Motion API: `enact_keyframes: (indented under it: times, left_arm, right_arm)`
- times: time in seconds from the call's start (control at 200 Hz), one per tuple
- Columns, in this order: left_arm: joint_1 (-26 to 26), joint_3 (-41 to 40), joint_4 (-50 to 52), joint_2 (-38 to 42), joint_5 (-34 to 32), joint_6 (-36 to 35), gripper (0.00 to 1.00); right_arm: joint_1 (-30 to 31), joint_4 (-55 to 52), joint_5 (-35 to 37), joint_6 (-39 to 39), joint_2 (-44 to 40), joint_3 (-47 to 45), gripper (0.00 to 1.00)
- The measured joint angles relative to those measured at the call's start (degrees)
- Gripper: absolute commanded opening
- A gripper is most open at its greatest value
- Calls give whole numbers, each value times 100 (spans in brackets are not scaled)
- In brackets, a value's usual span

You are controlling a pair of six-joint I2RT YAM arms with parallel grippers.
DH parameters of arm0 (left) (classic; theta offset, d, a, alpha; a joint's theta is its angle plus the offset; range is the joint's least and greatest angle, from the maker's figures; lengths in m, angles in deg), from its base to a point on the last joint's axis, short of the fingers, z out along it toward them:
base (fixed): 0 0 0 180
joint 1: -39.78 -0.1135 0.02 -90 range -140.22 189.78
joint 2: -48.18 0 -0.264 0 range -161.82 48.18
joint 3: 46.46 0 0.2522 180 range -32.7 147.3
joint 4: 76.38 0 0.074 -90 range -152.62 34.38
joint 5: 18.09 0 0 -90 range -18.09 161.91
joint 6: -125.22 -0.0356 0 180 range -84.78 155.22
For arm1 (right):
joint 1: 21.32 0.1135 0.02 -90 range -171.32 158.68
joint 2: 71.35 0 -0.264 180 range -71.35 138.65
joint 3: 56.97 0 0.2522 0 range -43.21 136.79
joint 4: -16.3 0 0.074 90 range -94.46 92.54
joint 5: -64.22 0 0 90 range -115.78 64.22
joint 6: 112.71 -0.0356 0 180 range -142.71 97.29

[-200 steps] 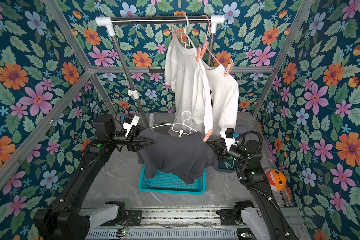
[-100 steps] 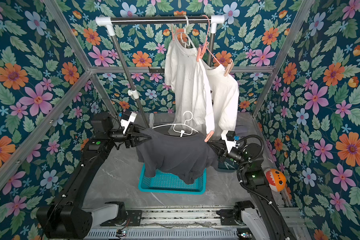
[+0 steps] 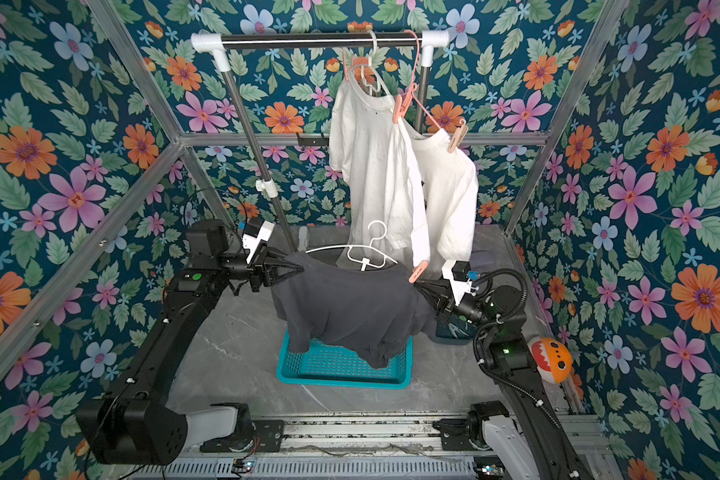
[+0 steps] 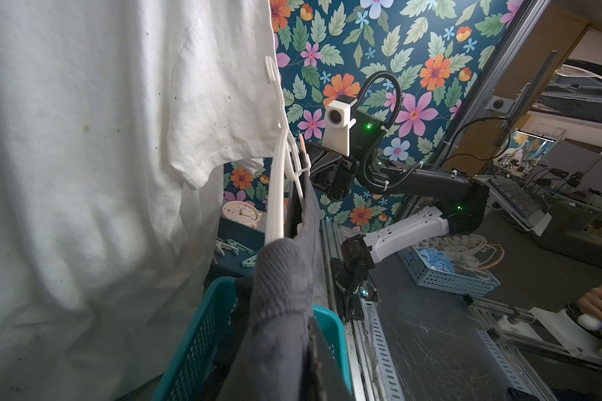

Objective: Use clothespins to secure the t-shirt on both sides of the hanger
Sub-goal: Adjust the hanger.

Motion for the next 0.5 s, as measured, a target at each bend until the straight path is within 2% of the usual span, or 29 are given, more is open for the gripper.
enact_keyframes:
  times: [0.25,0.3,0.35,0.5]
  left_arm:
    - [17,254,793,-111,-7,-614,0]
    - [24,269,879,-131,-9,-673,0]
    - [33,275,951,-144,-9,-721,0]
    - [63,280,1082,-146,-28,-846,0]
  right_arm:
    - [20,42,2,79,109,11,0]
    - [26,42,9,79,127,11,0]
    - [31,42,46,79,140,11,7]
    - [42,42,269,-48,127,-7,38]
